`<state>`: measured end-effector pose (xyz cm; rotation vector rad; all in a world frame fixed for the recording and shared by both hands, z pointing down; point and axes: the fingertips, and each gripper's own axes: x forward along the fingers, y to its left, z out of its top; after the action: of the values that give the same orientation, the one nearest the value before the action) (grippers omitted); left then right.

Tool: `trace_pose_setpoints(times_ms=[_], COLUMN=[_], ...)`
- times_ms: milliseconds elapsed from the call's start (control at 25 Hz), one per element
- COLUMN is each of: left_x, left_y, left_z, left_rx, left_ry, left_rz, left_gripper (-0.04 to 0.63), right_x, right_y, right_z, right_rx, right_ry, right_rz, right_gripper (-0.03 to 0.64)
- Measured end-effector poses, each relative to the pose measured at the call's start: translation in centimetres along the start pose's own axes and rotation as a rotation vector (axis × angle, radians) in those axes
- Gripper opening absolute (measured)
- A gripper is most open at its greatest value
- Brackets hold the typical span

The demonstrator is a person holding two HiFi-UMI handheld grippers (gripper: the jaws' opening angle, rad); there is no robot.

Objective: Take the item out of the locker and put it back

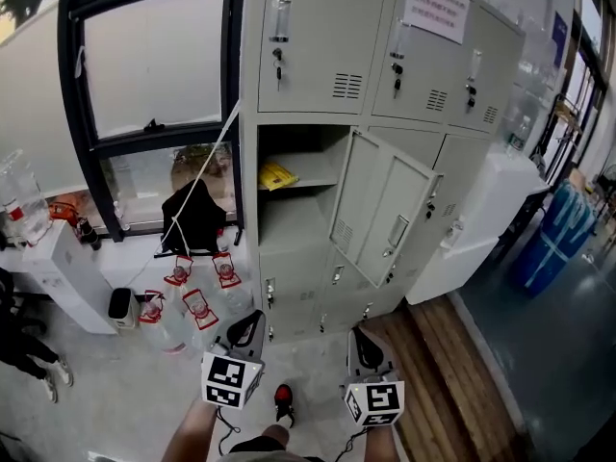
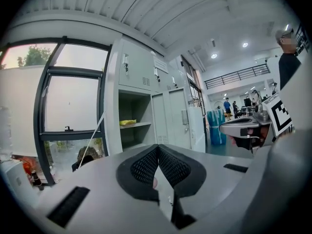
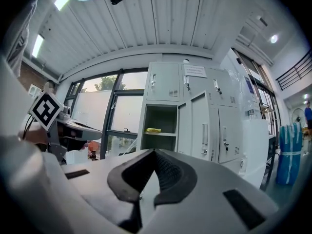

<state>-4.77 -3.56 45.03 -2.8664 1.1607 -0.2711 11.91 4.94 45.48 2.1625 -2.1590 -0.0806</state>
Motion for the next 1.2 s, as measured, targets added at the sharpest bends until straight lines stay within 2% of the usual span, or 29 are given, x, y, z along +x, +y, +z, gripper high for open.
trace_pose_setpoints(times_ms=[440,800,1000,1040,1080,1120,1200], left_x=[13.8,18.3,18.0,17.8,17.7,17.5,17.2], left_y=[9.3,14.9,17.3,17.9,18.4,18.8,19.5], left_z=[3.0,2.8,2.1,2.1,2.0,2.0,1.9], left_rx=[-0.027,-0.043,-0.056,-0.055,-0.055,-0.055,-0.059], left_ry=[-0.004,0.006,0.023,0.026,0.027,0.028,0.03], left_rz=[0.079,0.172,0.235,0.246,0.257,0.267,0.285], left_gripper=[0.023,0.023,0.023,0.023,0.023,0.023,0.023], right_x=[18.6,28.2,31.6,32.2,32.8,33.5,34.8], right_y=[-3.2,-2.5,-0.9,-0.5,-0.1,0.3,1.0], right_z=[2.6,3.2,4.4,4.7,5.0,5.3,5.8], right_rx=[-0.036,-0.095,-0.243,-0.283,-0.322,-0.361,-0.447], right_ry=[-0.032,-0.064,-0.091,-0.093,-0.092,-0.092,-0.101], right_rz=[0.123,0.23,0.281,0.293,0.303,0.313,0.328], right_gripper=[0.012,0.012,0.014,0.036,0.095,0.124,0.143])
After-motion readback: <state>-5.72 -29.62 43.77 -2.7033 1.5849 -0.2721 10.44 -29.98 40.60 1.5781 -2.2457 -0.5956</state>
